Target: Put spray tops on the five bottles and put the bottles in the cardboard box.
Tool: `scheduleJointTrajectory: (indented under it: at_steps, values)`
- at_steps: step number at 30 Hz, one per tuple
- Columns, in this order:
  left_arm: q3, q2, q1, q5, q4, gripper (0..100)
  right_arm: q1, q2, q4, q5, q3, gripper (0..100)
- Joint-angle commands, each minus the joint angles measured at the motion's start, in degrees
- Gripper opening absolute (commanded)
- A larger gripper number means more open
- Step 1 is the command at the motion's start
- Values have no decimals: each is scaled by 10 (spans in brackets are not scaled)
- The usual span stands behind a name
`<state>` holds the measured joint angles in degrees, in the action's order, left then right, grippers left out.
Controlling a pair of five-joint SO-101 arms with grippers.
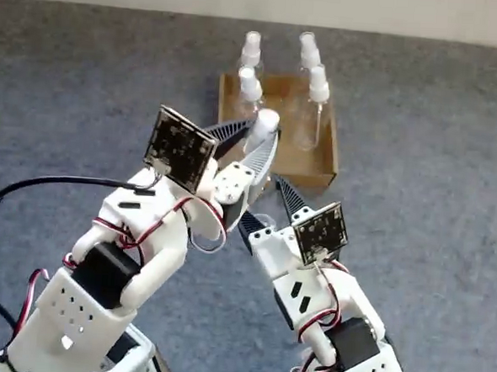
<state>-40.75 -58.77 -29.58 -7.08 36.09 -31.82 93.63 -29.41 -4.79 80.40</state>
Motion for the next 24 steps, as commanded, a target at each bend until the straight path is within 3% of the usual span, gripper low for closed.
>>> scheduleJointTrajectory:
  at_steps: [1, 12, 17, 24]
  values:
    - [-20, -8, 4, 0, -6, 5, 11, 6, -2, 4, -12, 4]
    - [-85, -11, 5, -2, -5, 6, 13, 6, -2, 4, -12, 4]
    - [-84, -11, 5, -2, 33, 7, 38, 6, -3, 5, -12, 4]
    - [-87, -11, 3, -2, 34, 7, 46, 6, -3, 40, -12, 4]
